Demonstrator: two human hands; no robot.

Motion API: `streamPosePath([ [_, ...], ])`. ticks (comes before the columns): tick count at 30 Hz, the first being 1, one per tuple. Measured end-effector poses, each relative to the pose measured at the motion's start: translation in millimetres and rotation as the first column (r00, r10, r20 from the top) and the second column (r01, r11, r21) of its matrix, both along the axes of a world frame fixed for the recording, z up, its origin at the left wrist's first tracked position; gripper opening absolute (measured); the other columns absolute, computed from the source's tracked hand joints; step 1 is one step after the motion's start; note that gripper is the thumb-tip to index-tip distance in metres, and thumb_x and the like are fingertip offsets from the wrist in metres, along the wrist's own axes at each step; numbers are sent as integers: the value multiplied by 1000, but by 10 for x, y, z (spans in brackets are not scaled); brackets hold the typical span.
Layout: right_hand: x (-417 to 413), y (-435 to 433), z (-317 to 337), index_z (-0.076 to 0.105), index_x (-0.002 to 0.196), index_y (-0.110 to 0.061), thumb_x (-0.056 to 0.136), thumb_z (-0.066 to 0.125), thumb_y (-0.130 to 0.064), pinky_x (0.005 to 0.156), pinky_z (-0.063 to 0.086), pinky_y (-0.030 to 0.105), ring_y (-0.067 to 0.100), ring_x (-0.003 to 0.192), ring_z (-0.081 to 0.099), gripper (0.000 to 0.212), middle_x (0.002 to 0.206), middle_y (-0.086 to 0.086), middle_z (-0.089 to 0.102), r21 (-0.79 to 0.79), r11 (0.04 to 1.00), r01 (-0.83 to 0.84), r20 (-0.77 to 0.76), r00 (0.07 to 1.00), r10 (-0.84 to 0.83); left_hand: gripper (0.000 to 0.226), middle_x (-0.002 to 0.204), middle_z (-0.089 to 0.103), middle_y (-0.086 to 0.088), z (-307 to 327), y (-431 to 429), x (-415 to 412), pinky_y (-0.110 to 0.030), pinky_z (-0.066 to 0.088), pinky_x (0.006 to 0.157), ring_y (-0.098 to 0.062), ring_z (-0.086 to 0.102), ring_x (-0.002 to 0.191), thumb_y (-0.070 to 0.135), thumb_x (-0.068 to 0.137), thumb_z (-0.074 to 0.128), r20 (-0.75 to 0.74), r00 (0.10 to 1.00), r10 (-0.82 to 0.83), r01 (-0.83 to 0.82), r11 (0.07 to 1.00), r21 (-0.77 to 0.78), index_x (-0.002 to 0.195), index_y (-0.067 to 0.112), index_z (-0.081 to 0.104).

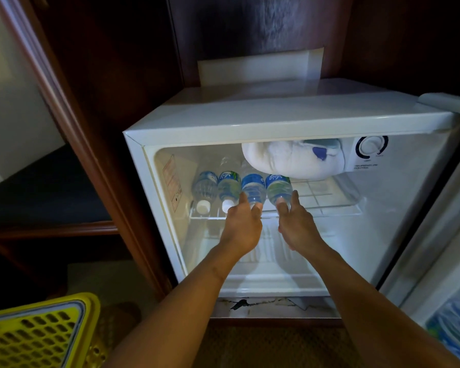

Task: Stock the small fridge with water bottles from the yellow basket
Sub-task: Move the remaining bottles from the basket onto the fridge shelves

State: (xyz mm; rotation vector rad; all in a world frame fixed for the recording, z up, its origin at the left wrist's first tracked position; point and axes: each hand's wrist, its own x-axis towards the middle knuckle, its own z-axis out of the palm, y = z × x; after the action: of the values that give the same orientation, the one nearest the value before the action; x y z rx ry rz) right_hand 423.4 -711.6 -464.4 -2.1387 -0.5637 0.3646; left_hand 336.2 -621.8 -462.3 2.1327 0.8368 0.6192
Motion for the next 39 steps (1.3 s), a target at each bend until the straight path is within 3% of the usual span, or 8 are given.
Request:
streamPosePath([
  [5, -480, -258, 72, 23, 151, -28, 100, 33, -53, 80, 51, 39, 30, 97, 65, 58, 108, 11, 68, -97, 994, 45, 290, 957, -15, 38, 86, 67, -7, 62, -59, -494, -37, 56, 70, -22, 65, 74, 28, 104, 45, 164, 986, 32, -26, 999, -35, 141, 21, 47],
  [9, -1307, -267, 112, 47, 130, -31, 100, 40, -46, 73, 48, 32, 20, 89, 64, 34, 97, -1, 70, -70, 982, -173, 342, 921, 187, 22, 79, 68, 0, 65, -106, -1587, -24, 54, 59, -9, 62, 61, 13, 100, 52, 243, 961, 134, -145, 989, 31, 114, 22, 66],
  [14, -2426, -27, 40, 56, 114, -34, 100, 47, -40, 67, 47, 26, 5, 78, 60, 18, 89, -12, 63, -64, 856, -512, 295, 810, 507, 18, 68, 65, 8, -226, 65, -3234, -19, 41, 54, -1, 54, 53, 13, 95, 59, 112, 926, 360, -371, 923, 99, 96, 25, 71],
  [17, -3060, 291, -106, 60, 111, -31, 97, 51, -37, 72, 50, 31, 11, 85, 62, 17, 86, -14, 61, -74, 769, -635, 273, 729, 628, 14, 69, 63, 10, -451, 259, -4208, -24, 43, 52, -1, 53, 52, 15, 96, 59, -62, 888, 455, -449, 889, 87, 97, 24, 69],
  [25, -4431, 1453, -718, 60, 116, -20, 96, 51, -30, 85, 48, 34, 27, 112, 58, 25, 119, 4, 61, -369, 504, -781, 146, 487, 861, 28, 118, 68, -6, -1120, 928, -5788, -35, 54, 83, -25, 66, 105, 15, 93, 55, -572, 698, 432, -460, 882, 105, 116, 24, 67],
  [31, -4968, 2269, -1241, 56, 96, -13, 92, 56, -19, 68, 43, 31, 27, 95, 62, 7, 99, 8, 55, -648, 178, -740, -84, 302, 950, 31, 125, 63, -16, -1684, 1568, -5967, -34, 49, 90, -34, 62, 114, 16, 95, 56, -709, 646, 284, -374, 927, 31, 125, 12, 63],
  [35, -5103, 2645, -1684, 59, 121, -11, 92, 59, -18, 82, 51, 36, 27, 106, 63, 30, 116, 11, 61, -724, 53, -687, -166, 248, 955, 47, 136, 52, -18, -2147, 1925, -5855, -42, 48, 94, -37, 55, 121, 22, 98, 50, -800, 559, 218, -388, 921, -20, 143, 13, 42],
  [39, -5170, 2862, -2191, 58, 127, -16, 93, 55, -34, 97, 49, 41, 30, 116, 58, 39, 127, 11, 60, -742, -10, -671, -199, 206, 958, 67, 150, 36, -23, -2568, 2173, -5711, -52, 41, 103, -44, 46, 131, 32, 99, 50, -898, 416, 144, -356, 934, -15, 154, 11, 18],
])
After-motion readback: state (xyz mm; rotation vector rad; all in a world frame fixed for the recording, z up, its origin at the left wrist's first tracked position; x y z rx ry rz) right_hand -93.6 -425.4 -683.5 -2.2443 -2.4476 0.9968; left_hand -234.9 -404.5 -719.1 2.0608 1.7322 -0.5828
